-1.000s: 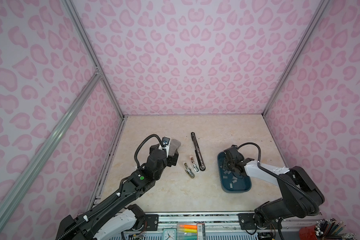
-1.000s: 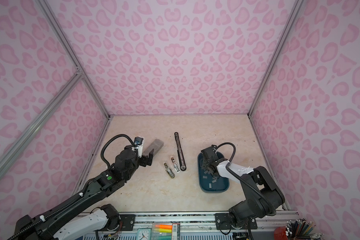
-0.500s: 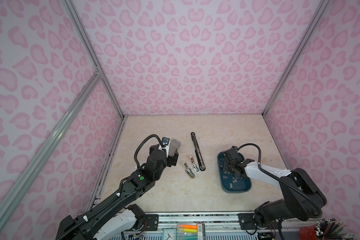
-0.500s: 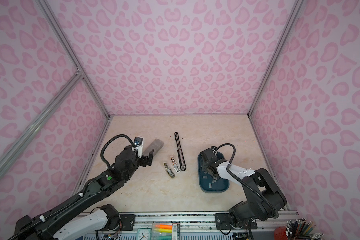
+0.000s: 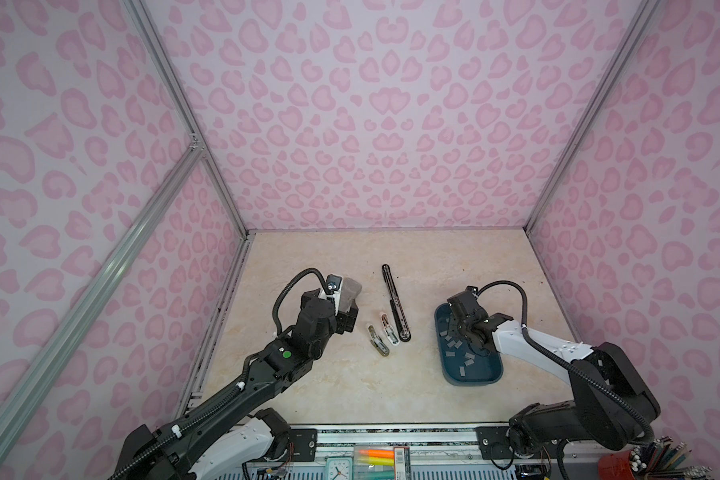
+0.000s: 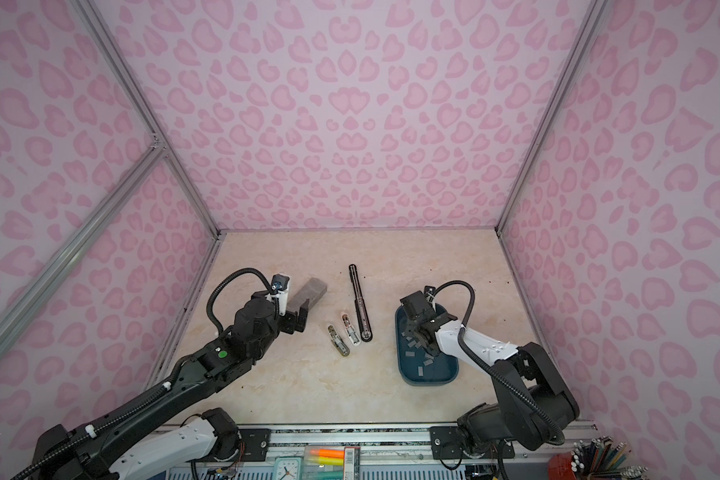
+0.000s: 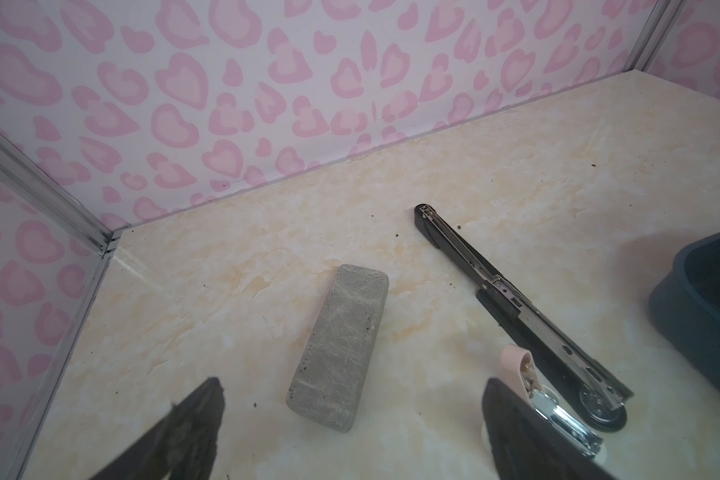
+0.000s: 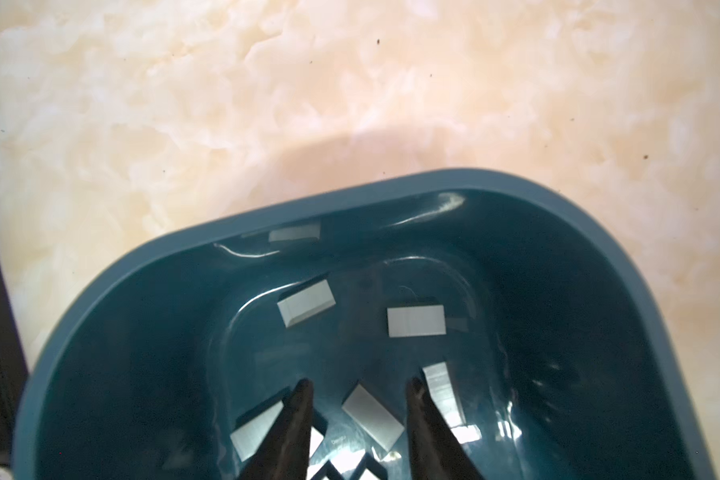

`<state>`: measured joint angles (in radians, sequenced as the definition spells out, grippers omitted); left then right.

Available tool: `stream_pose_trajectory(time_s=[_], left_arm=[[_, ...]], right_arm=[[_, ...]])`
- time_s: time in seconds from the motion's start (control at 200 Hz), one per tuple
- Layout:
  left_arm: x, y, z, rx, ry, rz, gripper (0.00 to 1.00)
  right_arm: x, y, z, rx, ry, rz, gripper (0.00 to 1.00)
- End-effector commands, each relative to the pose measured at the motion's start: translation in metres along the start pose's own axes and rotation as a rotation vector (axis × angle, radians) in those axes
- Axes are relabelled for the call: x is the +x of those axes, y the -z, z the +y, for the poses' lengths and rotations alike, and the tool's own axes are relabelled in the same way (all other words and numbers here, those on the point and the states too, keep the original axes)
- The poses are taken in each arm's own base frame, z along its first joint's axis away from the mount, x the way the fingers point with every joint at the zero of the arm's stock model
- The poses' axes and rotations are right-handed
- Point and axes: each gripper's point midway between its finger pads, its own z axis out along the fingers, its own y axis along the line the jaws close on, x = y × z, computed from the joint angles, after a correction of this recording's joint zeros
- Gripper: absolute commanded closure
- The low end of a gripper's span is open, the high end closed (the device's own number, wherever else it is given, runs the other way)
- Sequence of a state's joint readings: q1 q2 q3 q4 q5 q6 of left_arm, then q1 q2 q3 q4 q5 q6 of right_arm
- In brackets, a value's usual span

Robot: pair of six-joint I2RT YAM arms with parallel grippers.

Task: Load the staples into the stapler
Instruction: 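Lower the right gripper into the tray and pinch a staple strip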

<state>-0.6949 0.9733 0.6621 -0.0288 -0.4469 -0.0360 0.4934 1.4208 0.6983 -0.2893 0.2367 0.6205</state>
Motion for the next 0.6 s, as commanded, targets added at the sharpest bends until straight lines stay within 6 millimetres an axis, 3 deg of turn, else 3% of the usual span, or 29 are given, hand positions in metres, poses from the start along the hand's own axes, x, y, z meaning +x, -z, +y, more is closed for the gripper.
stream_pose_trajectory(time_s=[0.0,0.595], left_arm=[[-0.014,0.000,0.002,-0.016,0.007,-0.037,0.02],[-0.013,0.003,0.000,0.010,0.016,-0.043,0.02]], right_arm=[[0.014,-0.001,0.001,-0.003,0.045,0.045,0.58],[0.032,-0.016,-0.011,0.075,0.062,0.084,0.57]])
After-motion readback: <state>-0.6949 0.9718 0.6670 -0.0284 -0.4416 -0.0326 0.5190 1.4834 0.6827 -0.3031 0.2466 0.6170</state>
